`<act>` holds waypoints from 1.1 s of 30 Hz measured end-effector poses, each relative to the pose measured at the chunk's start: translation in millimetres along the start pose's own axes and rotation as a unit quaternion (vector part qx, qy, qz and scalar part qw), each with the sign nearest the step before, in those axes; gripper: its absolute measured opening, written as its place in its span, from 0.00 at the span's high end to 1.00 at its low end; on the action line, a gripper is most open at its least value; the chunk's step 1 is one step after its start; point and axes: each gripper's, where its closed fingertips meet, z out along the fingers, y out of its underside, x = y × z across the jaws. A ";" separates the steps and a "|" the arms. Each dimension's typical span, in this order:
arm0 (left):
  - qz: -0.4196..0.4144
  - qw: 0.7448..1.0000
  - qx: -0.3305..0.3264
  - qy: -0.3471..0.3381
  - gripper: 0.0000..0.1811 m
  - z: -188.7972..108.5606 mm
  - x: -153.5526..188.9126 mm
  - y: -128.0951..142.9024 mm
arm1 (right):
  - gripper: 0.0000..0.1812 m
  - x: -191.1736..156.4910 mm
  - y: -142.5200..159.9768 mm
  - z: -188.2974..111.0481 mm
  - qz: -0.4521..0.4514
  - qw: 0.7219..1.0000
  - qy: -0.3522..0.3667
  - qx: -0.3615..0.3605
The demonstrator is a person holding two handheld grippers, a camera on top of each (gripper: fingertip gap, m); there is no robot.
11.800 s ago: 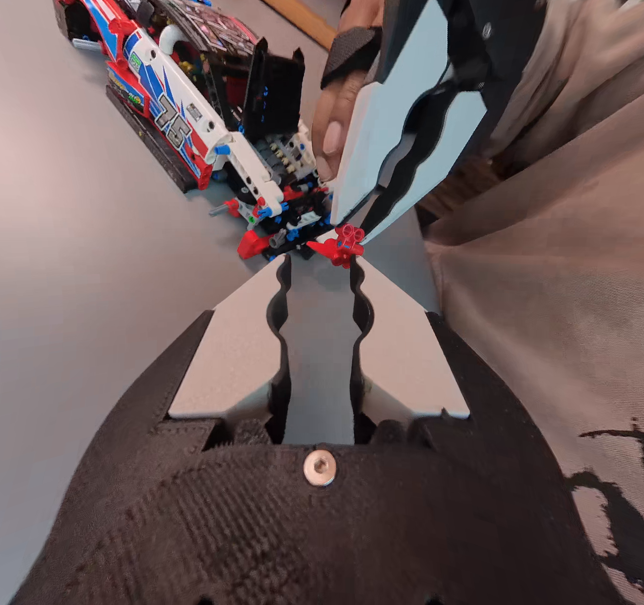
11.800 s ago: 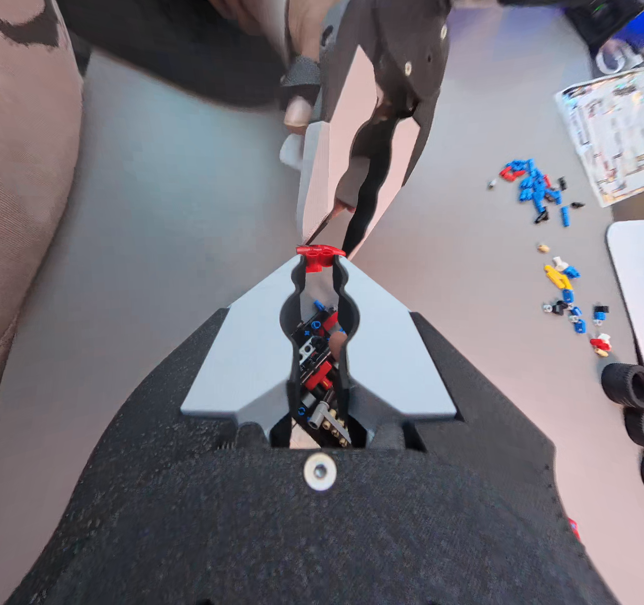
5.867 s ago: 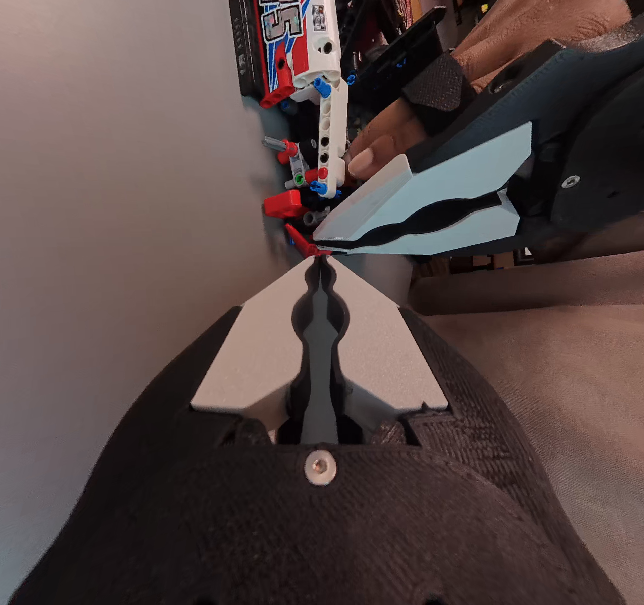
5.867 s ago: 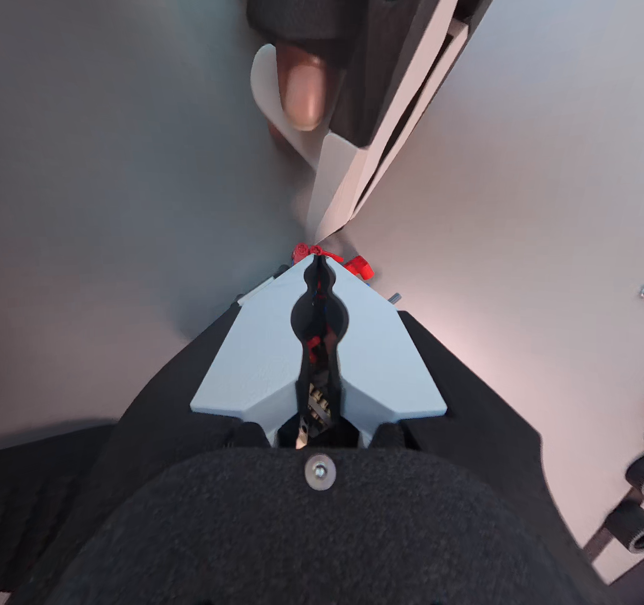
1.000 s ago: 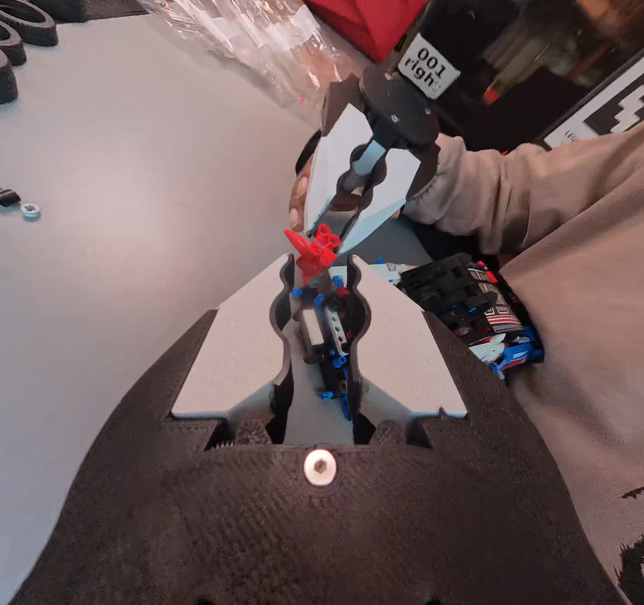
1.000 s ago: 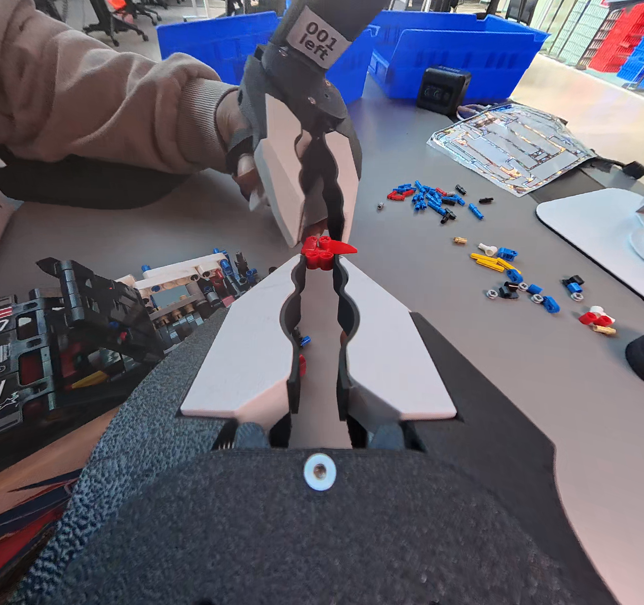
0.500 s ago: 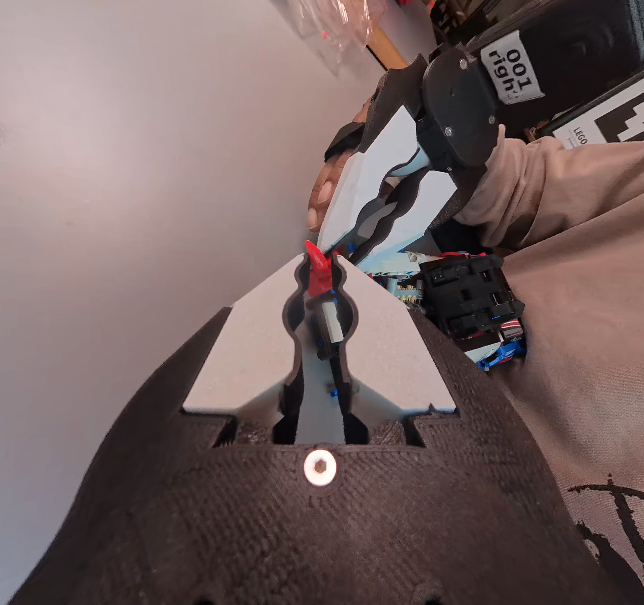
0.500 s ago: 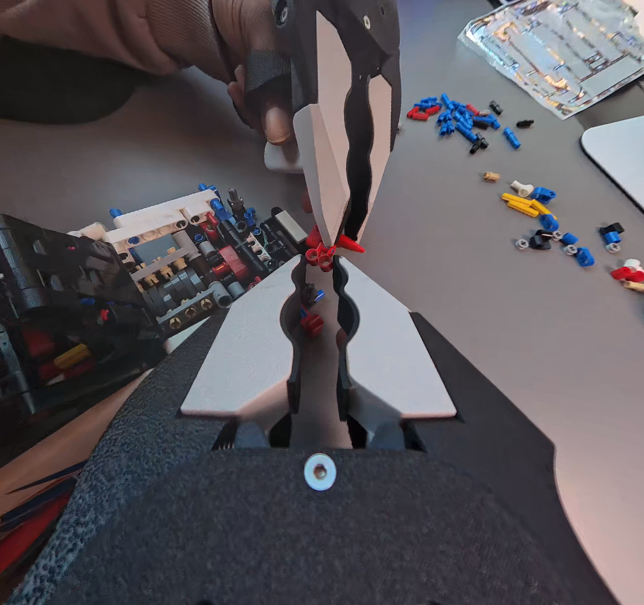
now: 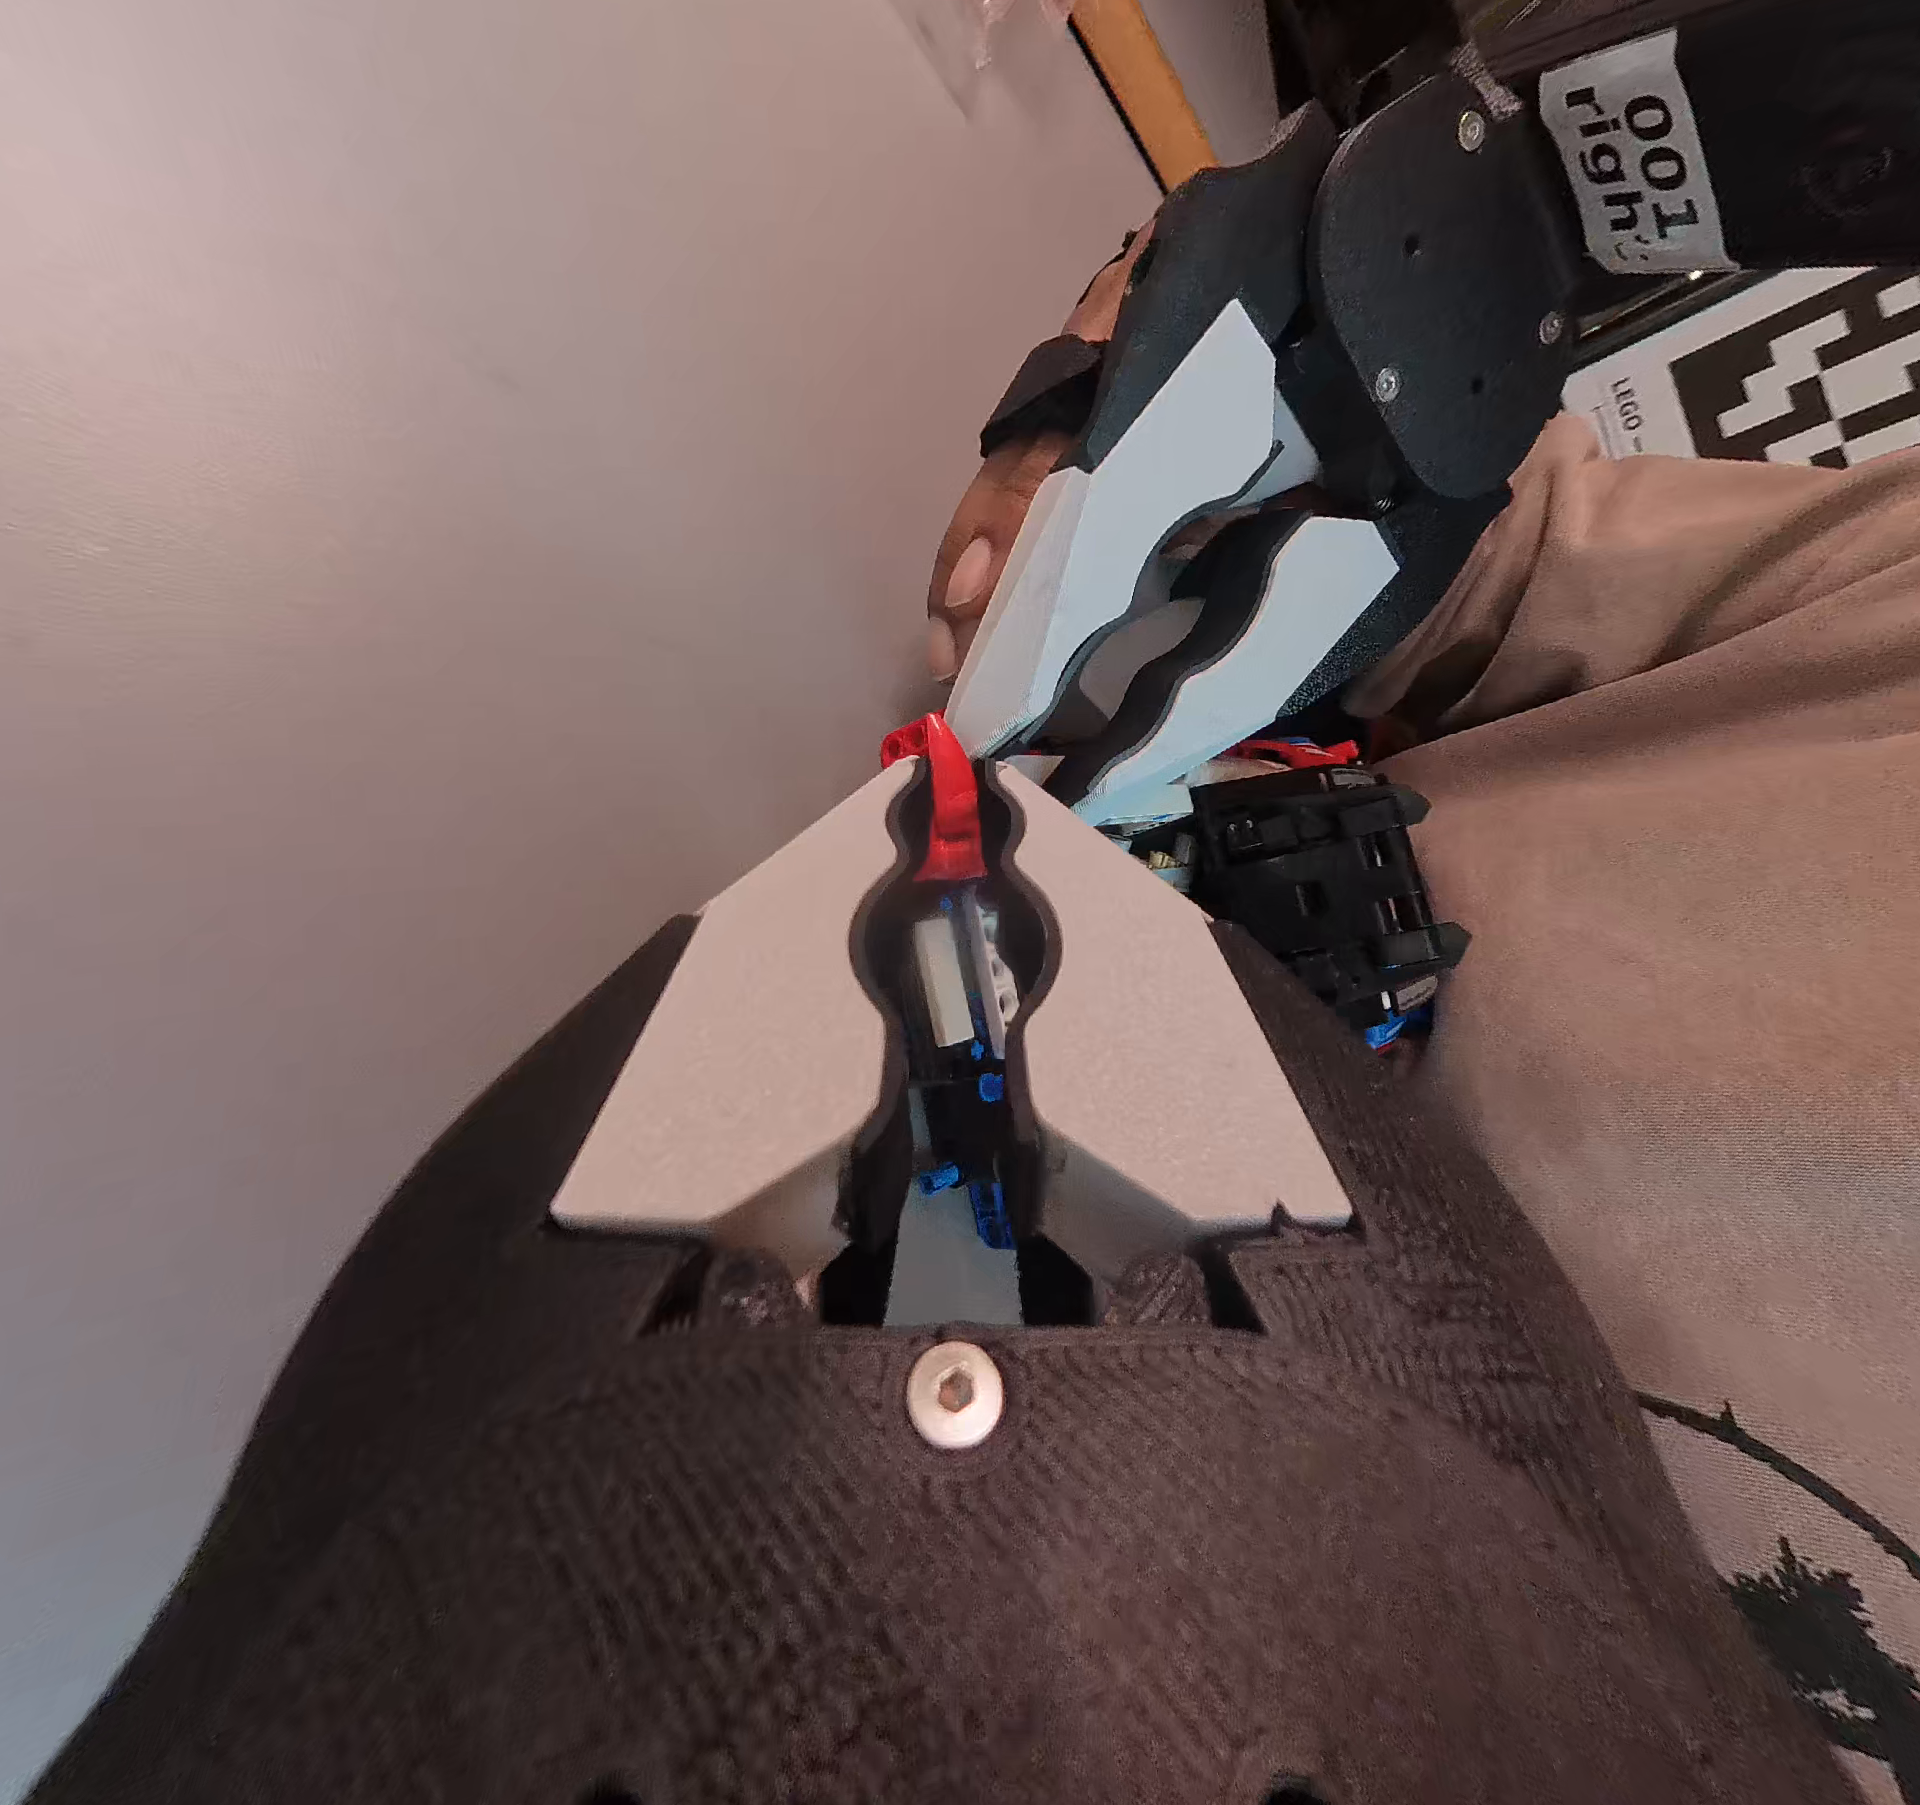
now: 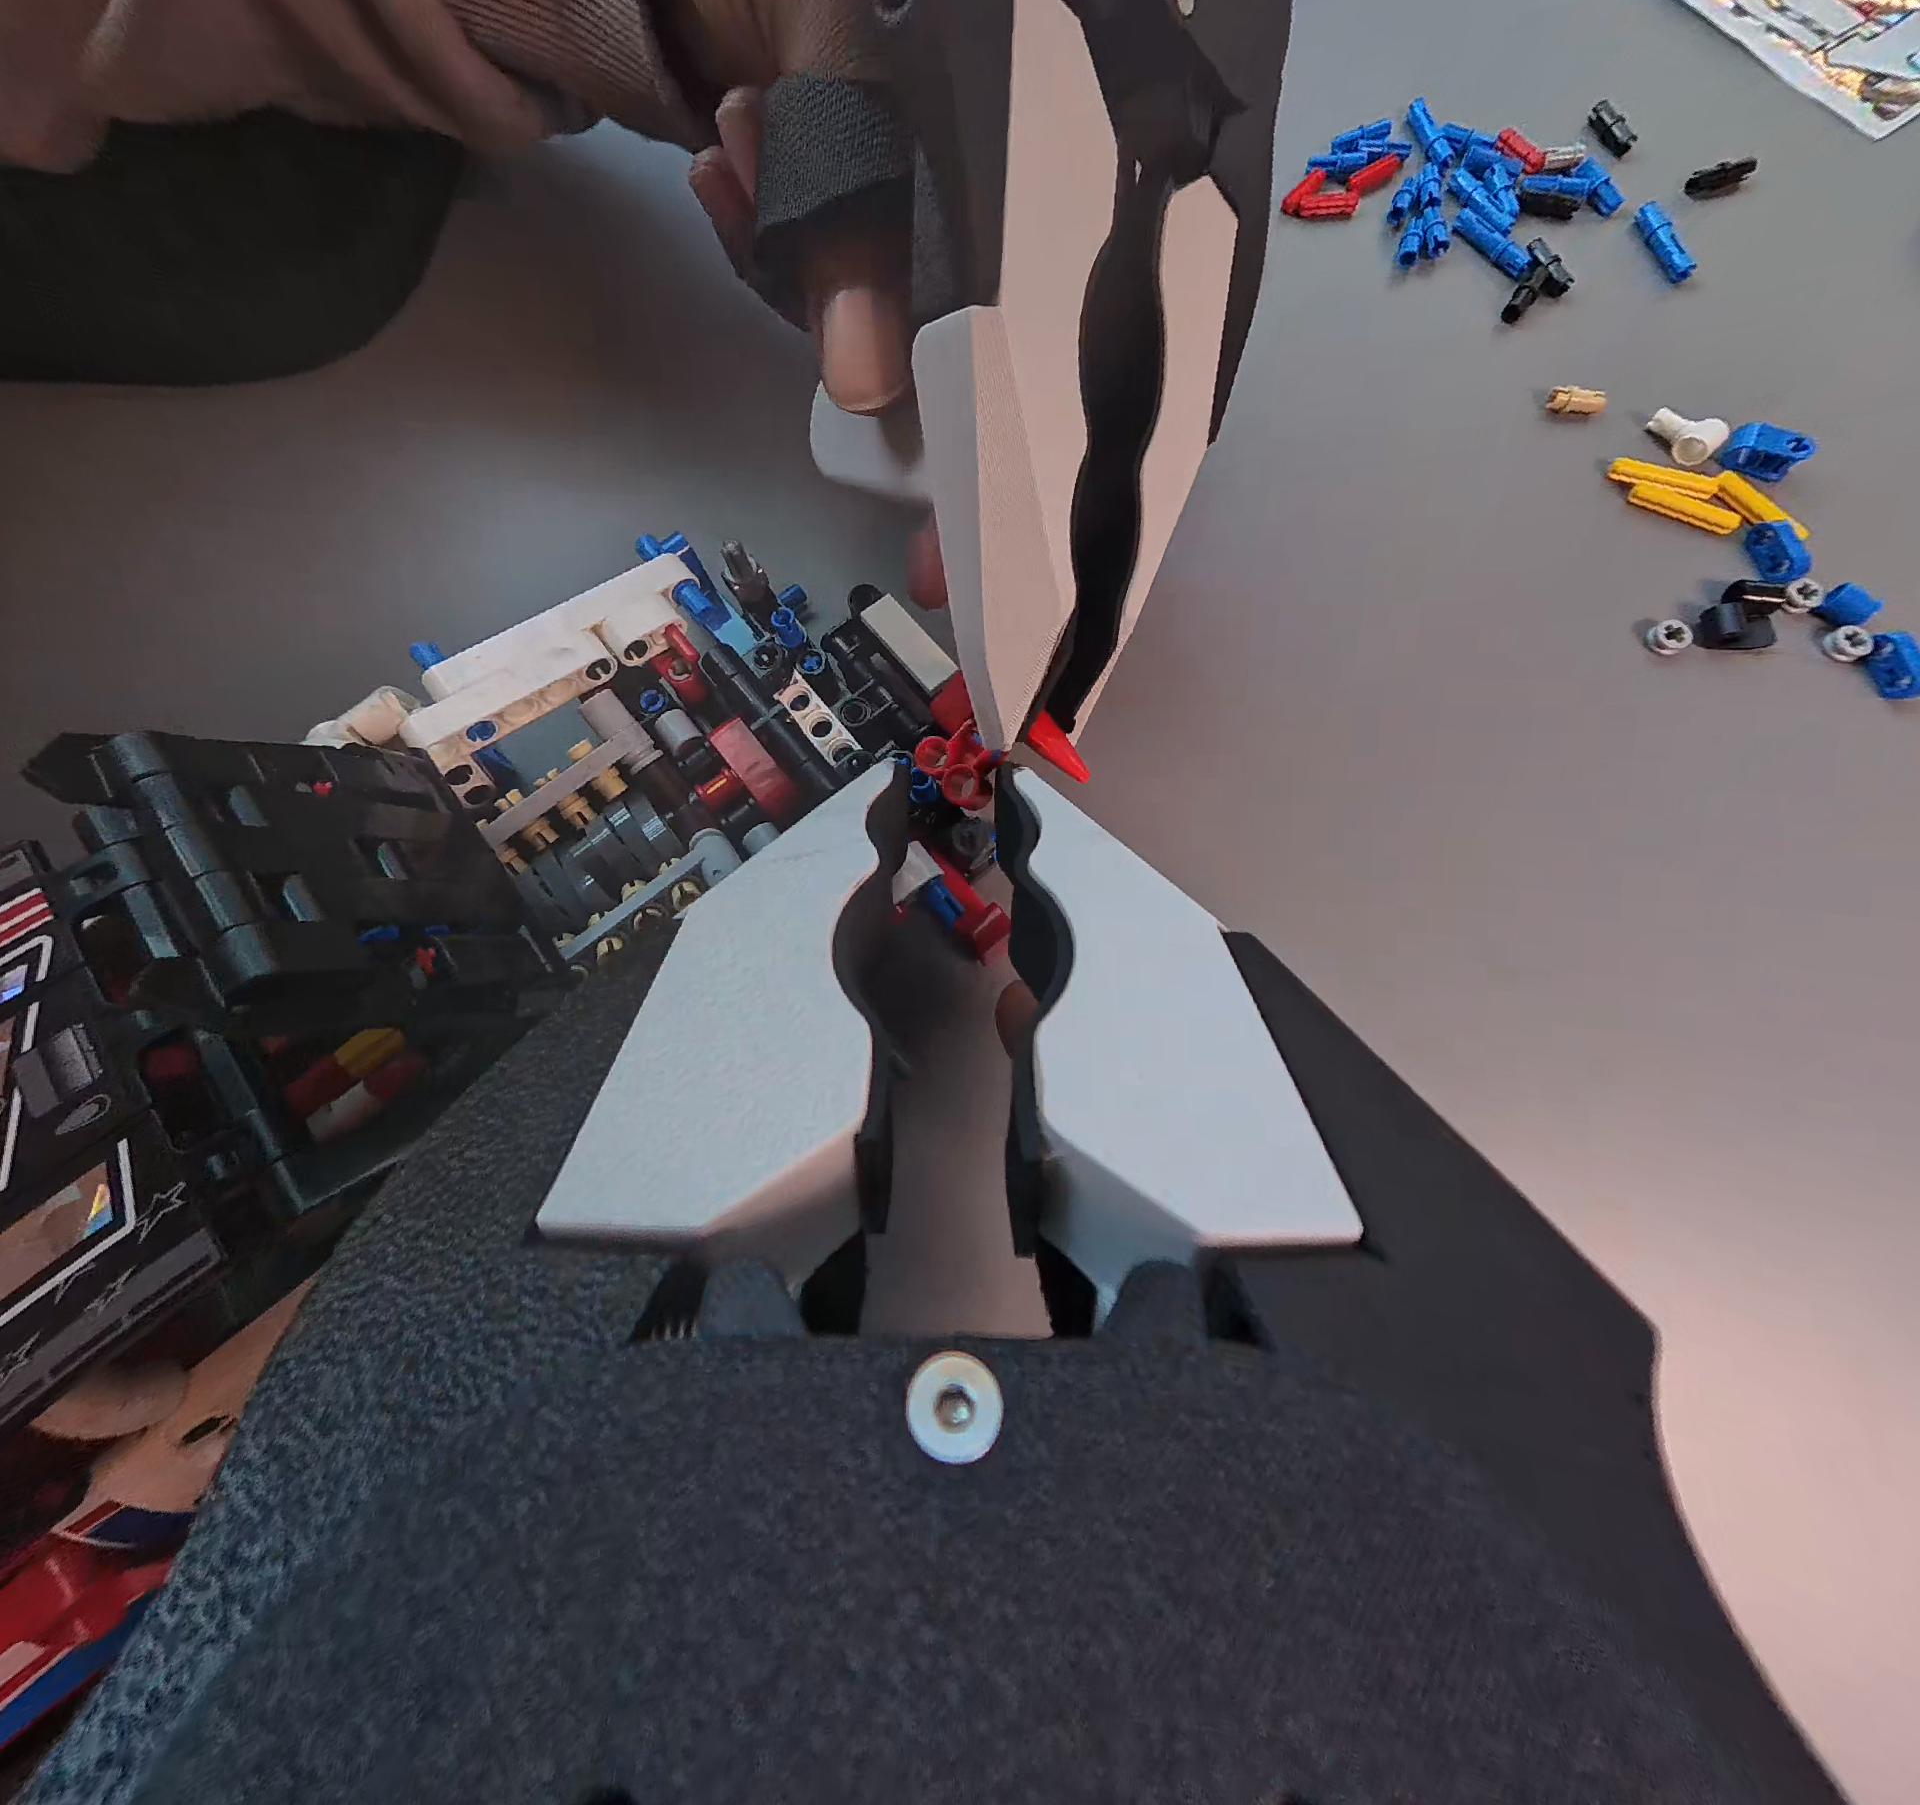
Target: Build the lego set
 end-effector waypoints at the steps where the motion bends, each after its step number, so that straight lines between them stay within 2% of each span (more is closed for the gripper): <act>1: -0.007 1.000 0.006 0.008 0.96 -0.3 0.4 -0.5 | 0.93 0.5 -0.3 -0.7 0.003 1.000 -0.002 0.001; 11: -0.020 1.000 0.014 0.014 0.96 1.0 -2.5 5.0 | 0.94 -3.0 3.6 2.5 0.004 0.998 -0.052 -0.044; 18: -0.040 0.998 0.014 0.043 0.96 2.3 0.2 6.8 | 0.97 -7.0 2.9 1.2 0.009 0.992 -0.095 -0.086; 23: -0.038 0.999 0.018 0.029 0.94 0.1 -5.3 5.5 | 0.97 -3.5 3.3 2.8 0.002 0.987 -0.109 -0.117; 28: 0.000 1.000 0.007 -0.014 0.90 -8.2 -12.5 7.8 | 0.98 -1.6 5.6 2.6 -0.040 0.977 -0.124 -0.169; 33: 0.025 0.999 -0.004 -0.022 0.91 -11.3 -11.6 11.8 | 0.98 -2.6 5.3 4.1 -0.077 0.966 -0.133 -0.206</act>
